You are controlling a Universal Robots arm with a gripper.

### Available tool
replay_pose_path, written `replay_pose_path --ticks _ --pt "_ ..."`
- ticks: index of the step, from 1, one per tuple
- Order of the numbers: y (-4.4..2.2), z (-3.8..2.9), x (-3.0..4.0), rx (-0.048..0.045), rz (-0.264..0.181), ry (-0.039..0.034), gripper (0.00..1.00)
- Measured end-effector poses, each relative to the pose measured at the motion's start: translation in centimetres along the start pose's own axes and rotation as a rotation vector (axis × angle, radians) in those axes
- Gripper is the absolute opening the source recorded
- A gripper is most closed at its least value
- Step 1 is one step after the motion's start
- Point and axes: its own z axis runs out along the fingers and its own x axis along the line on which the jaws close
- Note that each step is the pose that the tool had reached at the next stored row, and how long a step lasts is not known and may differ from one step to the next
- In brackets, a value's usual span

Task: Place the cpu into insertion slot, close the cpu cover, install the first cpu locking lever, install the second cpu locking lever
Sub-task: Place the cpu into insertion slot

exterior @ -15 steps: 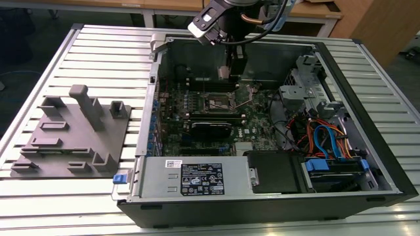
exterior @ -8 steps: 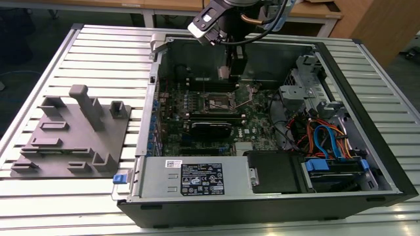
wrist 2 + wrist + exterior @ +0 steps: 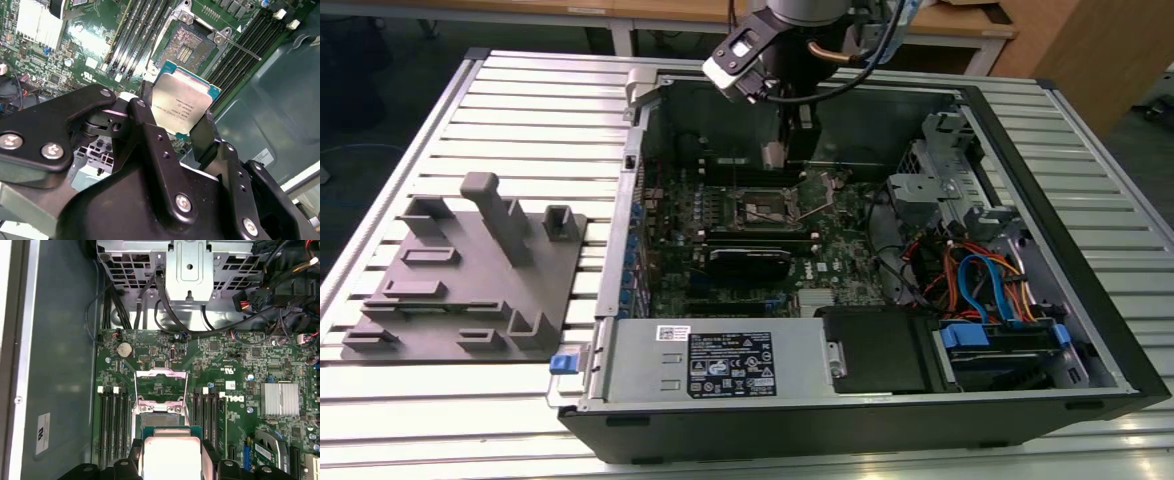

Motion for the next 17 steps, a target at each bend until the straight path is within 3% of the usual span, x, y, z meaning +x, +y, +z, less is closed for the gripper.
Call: replay_pose_path --ticks 17 --pt "-0.19 2.95 -0.06 0.0107 -0.022 0.0017 0.54"
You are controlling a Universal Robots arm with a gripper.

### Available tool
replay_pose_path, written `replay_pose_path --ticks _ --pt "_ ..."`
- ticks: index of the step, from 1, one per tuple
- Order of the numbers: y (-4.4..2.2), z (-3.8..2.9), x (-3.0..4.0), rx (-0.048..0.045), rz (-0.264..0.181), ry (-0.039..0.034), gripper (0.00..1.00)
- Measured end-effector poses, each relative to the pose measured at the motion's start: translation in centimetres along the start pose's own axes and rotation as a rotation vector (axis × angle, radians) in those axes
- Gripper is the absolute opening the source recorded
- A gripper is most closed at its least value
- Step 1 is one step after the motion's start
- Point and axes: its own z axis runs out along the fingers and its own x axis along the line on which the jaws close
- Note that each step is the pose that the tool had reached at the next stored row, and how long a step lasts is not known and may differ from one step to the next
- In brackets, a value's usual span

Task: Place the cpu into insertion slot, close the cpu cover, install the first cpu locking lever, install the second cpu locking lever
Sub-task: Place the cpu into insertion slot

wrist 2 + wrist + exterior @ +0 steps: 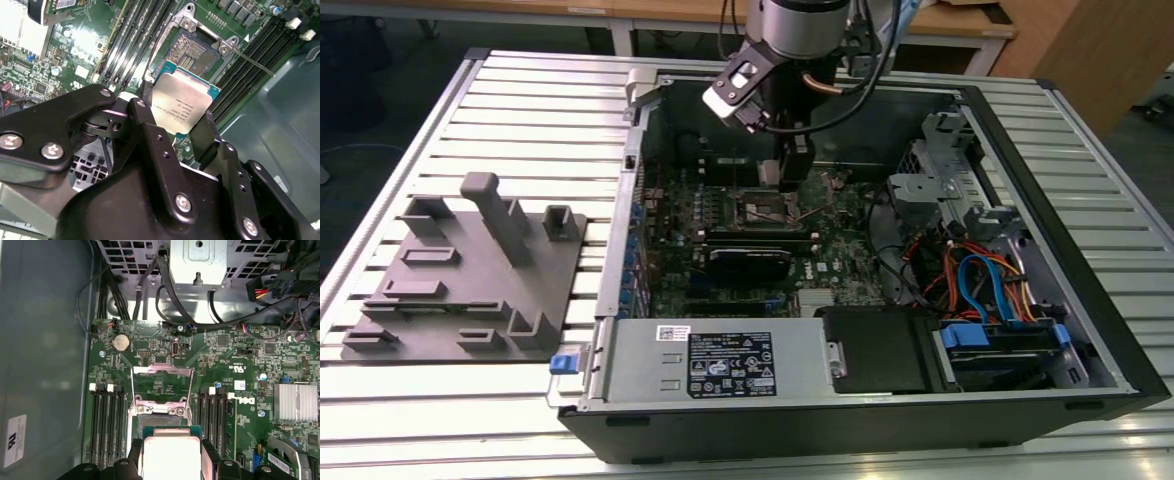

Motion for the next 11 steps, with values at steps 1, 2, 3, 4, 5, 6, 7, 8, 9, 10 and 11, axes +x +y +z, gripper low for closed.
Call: replay_pose_path --ticks 1,2,3,4,5,6,7,8,9,10,11 --pt "0.00 0.01 0.00 0.0001 0.000 -0.0001 0.54" --pt "0.00 0.01 0.00 0.0002 0.000 -0.0003 0.54" --pt "0.00 0.01 0.00 0.0002 0.000 -0.0002 0.54" --pt "-0.01 0.15 0.00 0.0000 0.000 0.0000 0.54" --pt "-0.02 0.27 -0.01 0.0000 0.000 0.0000 0.54" --pt "-0.02 0.28 -0.01 0.0001 0.000 0.0000 0.54" --pt "-0.02 0.28 -0.01 0.0000 0.000 0.0000 0.54" --pt "-0.02 0.29 -0.01 0.0001 0.000 0.0000 0.54" --pt "-0.02 0.30 -0.01 0.0000 0.000 0.0000 0.54" --pt "-0.02 0.30 -0.01 0.0001 0.000 0.0000 0.54" --pt "-0.02 0.31 -0.01 0.0001 0.000 0.0000 0.54"
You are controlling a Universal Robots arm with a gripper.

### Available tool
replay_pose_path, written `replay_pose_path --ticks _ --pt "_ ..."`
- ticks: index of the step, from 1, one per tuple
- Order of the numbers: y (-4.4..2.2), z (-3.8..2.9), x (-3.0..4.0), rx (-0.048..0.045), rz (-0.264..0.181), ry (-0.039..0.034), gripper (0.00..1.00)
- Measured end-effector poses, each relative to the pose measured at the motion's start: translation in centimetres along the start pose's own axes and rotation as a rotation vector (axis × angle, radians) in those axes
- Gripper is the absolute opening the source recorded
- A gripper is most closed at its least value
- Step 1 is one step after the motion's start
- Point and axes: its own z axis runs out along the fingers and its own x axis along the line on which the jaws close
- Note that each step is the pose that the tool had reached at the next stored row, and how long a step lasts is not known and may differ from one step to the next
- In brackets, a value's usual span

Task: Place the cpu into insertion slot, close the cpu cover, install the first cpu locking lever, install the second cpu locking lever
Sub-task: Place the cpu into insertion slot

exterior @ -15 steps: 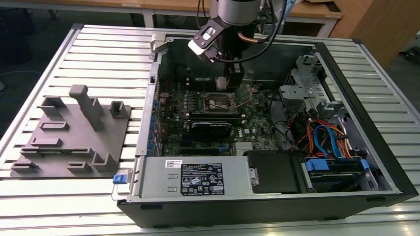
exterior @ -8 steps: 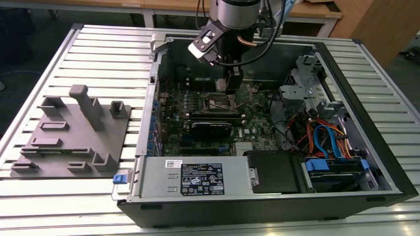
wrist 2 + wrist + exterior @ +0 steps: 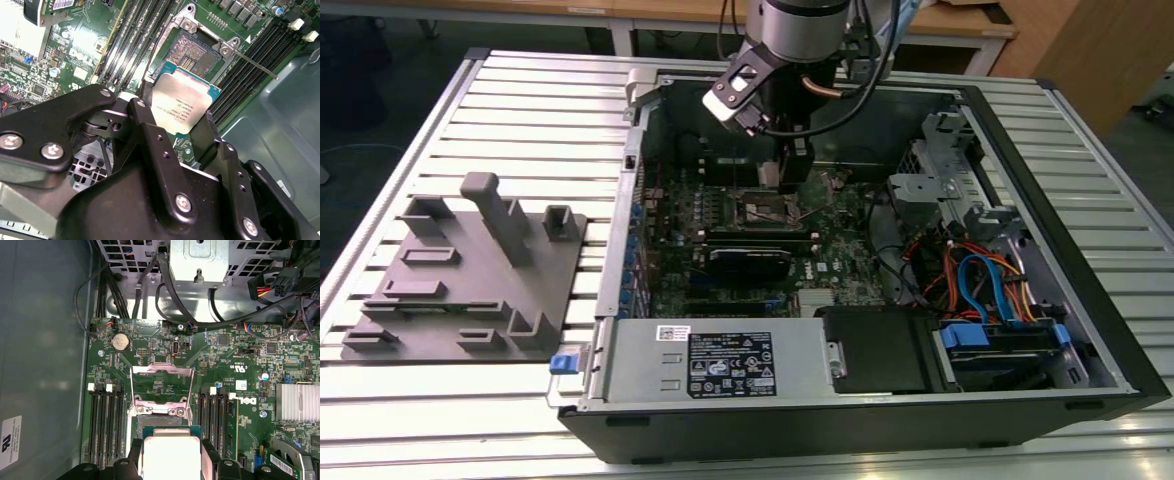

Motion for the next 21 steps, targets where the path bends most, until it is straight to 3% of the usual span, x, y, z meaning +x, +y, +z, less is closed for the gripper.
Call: replay_pose_path --ticks 6,21 --pt "-0.02 0.27 0.00 -0.0001 0.000 0.0002 0.54" --pt "-0.18 2.99 0.01 0.0008 0.000 0.0001 0.54"
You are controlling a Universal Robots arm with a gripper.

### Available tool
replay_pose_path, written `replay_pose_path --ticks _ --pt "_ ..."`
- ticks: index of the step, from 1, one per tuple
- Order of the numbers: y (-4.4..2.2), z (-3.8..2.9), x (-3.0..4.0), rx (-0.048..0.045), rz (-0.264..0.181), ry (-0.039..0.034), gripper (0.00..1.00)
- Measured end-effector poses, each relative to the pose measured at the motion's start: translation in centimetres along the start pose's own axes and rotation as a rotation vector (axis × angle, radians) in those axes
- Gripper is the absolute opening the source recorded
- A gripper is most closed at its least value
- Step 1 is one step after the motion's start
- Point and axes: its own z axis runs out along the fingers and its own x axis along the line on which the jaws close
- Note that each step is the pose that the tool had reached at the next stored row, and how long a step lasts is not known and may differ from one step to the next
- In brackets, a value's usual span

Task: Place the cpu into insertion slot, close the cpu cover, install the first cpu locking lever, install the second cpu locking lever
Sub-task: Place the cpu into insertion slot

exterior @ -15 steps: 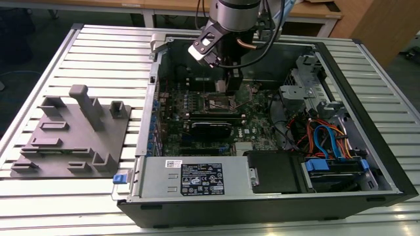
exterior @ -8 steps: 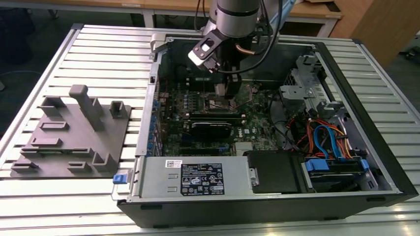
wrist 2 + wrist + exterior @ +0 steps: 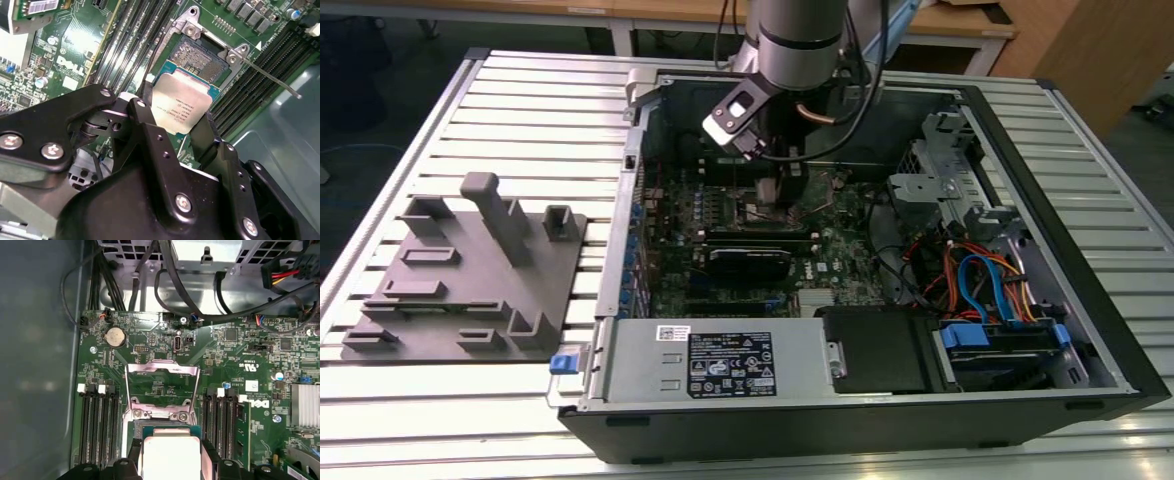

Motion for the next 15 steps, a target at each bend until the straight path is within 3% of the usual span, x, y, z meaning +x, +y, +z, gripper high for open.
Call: replay_pose_path --ticks 4,11,15 --pt "-0.03 0.42 -0.01 0.0000 0.000 0.0000 0.54" --pt "-0.04 0.59 0.02 -0.0002 0.000 0.0003 0.54" --pt "-0.07 1.22 0.20 0.0000 0.000 0.0001 0.54"
